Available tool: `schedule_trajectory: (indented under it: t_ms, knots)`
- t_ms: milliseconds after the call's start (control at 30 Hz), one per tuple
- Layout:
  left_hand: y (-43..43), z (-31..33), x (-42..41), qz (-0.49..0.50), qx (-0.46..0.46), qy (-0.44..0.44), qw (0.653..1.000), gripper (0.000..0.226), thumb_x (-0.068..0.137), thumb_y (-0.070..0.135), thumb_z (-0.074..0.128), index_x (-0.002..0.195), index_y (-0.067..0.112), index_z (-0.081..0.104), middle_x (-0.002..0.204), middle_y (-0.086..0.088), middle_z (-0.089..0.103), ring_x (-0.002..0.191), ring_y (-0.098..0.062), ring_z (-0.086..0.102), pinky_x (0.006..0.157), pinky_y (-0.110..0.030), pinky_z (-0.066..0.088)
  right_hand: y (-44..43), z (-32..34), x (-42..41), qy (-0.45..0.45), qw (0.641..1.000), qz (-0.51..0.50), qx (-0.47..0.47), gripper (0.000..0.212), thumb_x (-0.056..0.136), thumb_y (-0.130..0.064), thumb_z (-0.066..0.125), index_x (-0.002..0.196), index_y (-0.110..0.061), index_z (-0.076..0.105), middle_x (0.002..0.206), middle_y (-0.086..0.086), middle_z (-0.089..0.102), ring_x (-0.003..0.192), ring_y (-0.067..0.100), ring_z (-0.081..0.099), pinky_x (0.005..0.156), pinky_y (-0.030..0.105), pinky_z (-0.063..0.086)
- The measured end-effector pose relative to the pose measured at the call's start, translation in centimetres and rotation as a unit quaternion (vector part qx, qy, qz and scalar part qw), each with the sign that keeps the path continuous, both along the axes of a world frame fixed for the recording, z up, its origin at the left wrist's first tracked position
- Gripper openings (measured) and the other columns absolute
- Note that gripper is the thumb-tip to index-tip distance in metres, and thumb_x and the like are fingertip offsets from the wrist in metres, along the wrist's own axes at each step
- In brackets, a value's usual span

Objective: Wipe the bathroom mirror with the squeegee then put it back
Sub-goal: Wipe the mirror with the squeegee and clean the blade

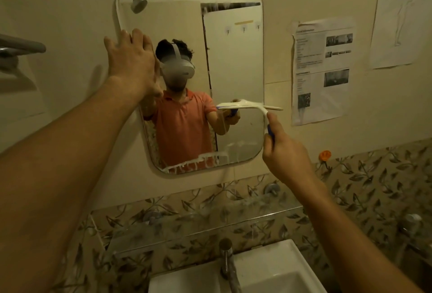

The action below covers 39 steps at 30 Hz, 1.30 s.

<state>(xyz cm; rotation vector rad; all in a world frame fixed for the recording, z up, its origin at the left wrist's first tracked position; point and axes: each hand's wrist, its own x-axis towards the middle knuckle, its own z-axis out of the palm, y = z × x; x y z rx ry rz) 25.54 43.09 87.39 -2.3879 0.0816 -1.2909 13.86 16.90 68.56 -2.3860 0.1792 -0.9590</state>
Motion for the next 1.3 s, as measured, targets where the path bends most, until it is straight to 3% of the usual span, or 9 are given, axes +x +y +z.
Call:
schedule_trajectory:
  t_ms: [467, 667, 833, 1000, 1200, 1300]
  knots:
    - [-0.2, 0.1, 0.0, 0.002, -0.003, 0.005, 1.0, 0.126, 0.049, 0.072, 0.084, 0.144, 0.004, 0.036, 0.129, -0.019, 0.038, 0.122, -0.038, 0.041, 0.102, -0.059, 0.04, -0.3, -5.5, -0.4, 0.034, 0.998, -0.007, 0.049, 0.066, 0.108, -0.029, 0.039, 0.16, -0.044, 0.002, 0.066, 0.002, 0.06, 0.054, 0.018, 0.059, 0.056, 0.041, 0.058]
    - [-0.7, 0.5, -0.2, 0.004, -0.006, 0.013, 1.0, 0.128, 0.049, 0.074, 0.083, 0.146, 0.006, 0.034, 0.13, -0.018, 0.037, 0.124, -0.037, 0.039, 0.103, -0.058, 0.038, -0.2, -5.9, -0.9, 0.025, 0.998, -0.014, 0.051, 0.066, 0.108, -0.028, 0.041, 0.162, -0.039, 0.005, 0.065, -0.002, 0.058, 0.051, 0.013, 0.056, 0.045, 0.026, 0.045]
    - [-0.2, -0.1, 0.2, 0.001, -0.01, 0.008, 1.0, 0.129, 0.047, 0.075, 0.083, 0.146, 0.006, 0.035, 0.132, -0.018, 0.037, 0.126, -0.036, 0.038, 0.102, -0.058, 0.039, 0.2, -6.8, -0.9, 0.044, 0.998, -0.015, 0.042, 0.066, 0.109, -0.029, 0.039, 0.162, -0.039, 0.002, 0.068, -0.002, 0.06, 0.053, 0.013, 0.059, 0.051, 0.032, 0.054]
    - [-0.1, 0.0, 0.3, -0.001, -0.01, 0.009, 1.0, 0.13, 0.046, 0.076, 0.083, 0.146, 0.007, 0.035, 0.131, -0.017, 0.038, 0.125, -0.036, 0.04, 0.102, -0.059, 0.04, 0.4, -7.6, -0.9, 0.043, 0.997, -0.017, 0.057, 0.065, 0.108, -0.027, 0.04, 0.163, -0.036, 0.005, 0.069, -0.003, 0.059, 0.055, 0.012, 0.057, 0.051, 0.029, 0.05]
    - [-0.1, 0.0, 0.4, -0.001, -0.009, 0.01, 1.0, 0.13, 0.048, 0.075, 0.083, 0.147, 0.006, 0.034, 0.132, -0.018, 0.038, 0.126, -0.037, 0.04, 0.104, -0.059, 0.039, 0.4, -8.3, -1.6, 0.071, 0.994, -0.006, 0.078, 0.064, 0.108, -0.03, 0.039, 0.162, -0.04, 0.006, 0.071, 0.001, 0.062, 0.057, 0.015, 0.061, 0.054, 0.037, 0.056]
    - [-0.2, 0.0, 0.5, -0.001, -0.011, 0.012, 1.0, 0.129, 0.05, 0.073, 0.083, 0.148, 0.005, 0.033, 0.134, -0.018, 0.037, 0.128, -0.037, 0.039, 0.105, -0.059, 0.038, 0.3, -5.9, -2.4, 0.047, 0.995, 0.008, 0.088, 0.061, 0.108, -0.029, 0.04, 0.162, -0.04, 0.012, 0.066, 0.001, 0.06, 0.053, 0.015, 0.057, 0.048, 0.034, 0.051]
